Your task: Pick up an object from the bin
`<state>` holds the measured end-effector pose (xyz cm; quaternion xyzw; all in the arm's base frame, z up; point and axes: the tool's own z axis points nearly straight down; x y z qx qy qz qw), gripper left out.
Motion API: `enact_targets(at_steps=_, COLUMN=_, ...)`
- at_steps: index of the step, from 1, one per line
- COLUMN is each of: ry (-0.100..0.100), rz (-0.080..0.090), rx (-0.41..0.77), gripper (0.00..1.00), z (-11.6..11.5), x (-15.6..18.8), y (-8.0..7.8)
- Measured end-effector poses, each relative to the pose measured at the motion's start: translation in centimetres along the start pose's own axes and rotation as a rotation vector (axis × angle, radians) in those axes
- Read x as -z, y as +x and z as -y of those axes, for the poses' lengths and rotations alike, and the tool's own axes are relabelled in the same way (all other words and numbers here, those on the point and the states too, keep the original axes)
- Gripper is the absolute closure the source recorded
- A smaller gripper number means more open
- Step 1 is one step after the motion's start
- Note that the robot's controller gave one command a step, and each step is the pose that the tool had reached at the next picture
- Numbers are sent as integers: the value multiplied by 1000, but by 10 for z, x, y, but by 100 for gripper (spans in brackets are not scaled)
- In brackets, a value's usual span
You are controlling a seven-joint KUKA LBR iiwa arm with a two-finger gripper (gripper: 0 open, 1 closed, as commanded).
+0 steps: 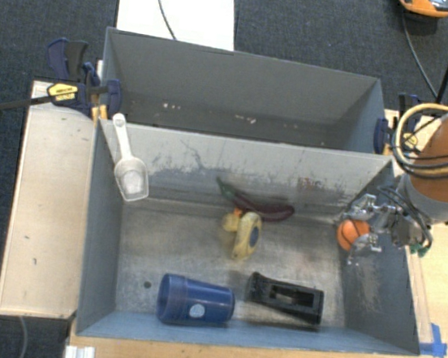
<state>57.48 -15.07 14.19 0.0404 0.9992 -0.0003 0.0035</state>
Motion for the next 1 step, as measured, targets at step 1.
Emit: enact_targets(at_steps=1, ry=0, rz=1, rx=1, gripper=100, z=0, x=5, y=0)
